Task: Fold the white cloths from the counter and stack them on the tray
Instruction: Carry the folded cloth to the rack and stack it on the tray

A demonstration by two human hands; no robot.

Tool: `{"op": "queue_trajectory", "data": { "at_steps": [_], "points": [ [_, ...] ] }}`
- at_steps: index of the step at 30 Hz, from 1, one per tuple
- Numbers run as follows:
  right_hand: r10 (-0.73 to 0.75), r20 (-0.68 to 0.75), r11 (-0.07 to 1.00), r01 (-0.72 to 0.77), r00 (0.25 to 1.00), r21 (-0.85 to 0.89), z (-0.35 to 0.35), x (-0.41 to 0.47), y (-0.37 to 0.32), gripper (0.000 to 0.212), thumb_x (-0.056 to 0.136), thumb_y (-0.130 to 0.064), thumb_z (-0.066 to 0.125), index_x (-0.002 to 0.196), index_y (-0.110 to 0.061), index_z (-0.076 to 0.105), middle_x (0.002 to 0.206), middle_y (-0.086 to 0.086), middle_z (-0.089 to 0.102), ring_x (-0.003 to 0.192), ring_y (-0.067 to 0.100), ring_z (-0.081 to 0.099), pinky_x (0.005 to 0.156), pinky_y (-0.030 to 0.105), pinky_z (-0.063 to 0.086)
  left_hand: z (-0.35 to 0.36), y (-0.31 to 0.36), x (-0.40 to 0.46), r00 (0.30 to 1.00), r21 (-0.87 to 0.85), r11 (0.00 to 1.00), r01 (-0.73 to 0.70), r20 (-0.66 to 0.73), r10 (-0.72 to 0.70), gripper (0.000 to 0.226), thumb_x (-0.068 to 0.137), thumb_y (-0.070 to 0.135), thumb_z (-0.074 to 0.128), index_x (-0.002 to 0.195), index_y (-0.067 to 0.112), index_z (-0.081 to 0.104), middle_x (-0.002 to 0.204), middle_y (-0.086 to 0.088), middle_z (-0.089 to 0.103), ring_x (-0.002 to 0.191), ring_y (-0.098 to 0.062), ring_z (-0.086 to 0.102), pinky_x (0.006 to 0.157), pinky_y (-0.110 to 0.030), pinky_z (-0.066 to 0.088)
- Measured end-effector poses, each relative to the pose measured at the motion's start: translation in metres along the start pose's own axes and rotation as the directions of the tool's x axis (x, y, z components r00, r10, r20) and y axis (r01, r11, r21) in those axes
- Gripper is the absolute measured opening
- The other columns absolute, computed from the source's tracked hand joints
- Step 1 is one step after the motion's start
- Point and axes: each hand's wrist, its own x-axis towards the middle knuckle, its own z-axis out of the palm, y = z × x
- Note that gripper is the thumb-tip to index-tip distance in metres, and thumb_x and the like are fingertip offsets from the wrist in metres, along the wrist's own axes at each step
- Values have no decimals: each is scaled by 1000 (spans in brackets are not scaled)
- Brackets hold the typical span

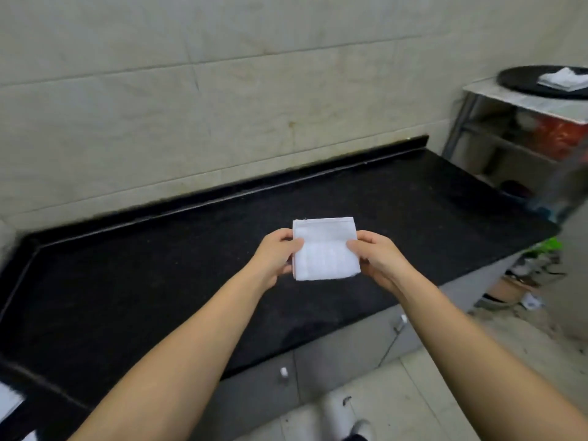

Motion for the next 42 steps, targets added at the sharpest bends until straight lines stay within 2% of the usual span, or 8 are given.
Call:
{"op": "queue_trajectory", "data": {
  "at_steps": [4,7,17,22,34,37,39,42],
  "points": [
    [13,-184,998,-1,983,65,-85,-34,8,16,91,0,50,95,-6,64,90,10,66,76,22,63,63,32,52,89,5,2,983,76,997,-28,181,14,17,91,7,52,106,7,61,90,-7,65,71,-16,60,48,-22,48],
    [7,-294,994,25,956,105,-155,-54,6,18,91,0,50,92,-9,64,87,8,66,74,20,62,63,30,51,166,10,6,955,109,993,-52,295,18,18,90,7,52,105,7,61,93,-7,64,77,-17,60,60,-27,51],
    [-14,-531,993,76,847,94,-429,-112,-23,16,92,0,49,89,-9,62,67,1,64,47,6,58,48,19,48,467,29,17,856,86,992,-89,516,32,12,91,6,50,99,8,59,89,-12,59,71,-19,53,61,-28,45],
    [7,-586,996,48,810,77,-531,-113,-33,15,93,-3,49,92,-11,62,79,5,63,66,16,56,53,22,45,576,38,25,840,80,996,-47,543,-4,8,94,6,49,92,9,57,93,-14,58,69,-18,54,59,-28,45],
    [-55,-581,992,110,812,60,-695,64,-110,20,93,-3,50,82,-16,60,75,2,60,58,10,56,49,19,44,724,129,197,852,69,979,-190,507,129,12,96,15,50,91,11,60,86,-5,62,71,-16,58,52,-25,47],
    [-79,-561,989,134,824,58,-728,120,-147,20,93,-3,50,81,-16,59,75,1,61,46,2,59,44,15,44,751,174,247,852,57,969,-241,491,183,14,95,16,51,97,7,61,91,-7,64,79,-19,61,60,-29,51],
    [-106,-552,986,160,827,51,-749,159,-174,19,93,-3,51,81,-15,59,76,2,61,49,5,59,47,16,44,766,208,278,852,41,965,-259,481,208,15,95,15,52,100,5,62,95,-9,65,84,-21,63,67,-33,52],
    [-155,-522,980,199,839,29,-772,213,-212,18,92,-3,52,82,-15,60,80,6,62,62,15,55,57,25,40,781,250,319,858,18,950,-312,435,273,12,95,15,53,94,8,63,86,-5,64,77,-17,61,54,-25,49]
  ]
}}
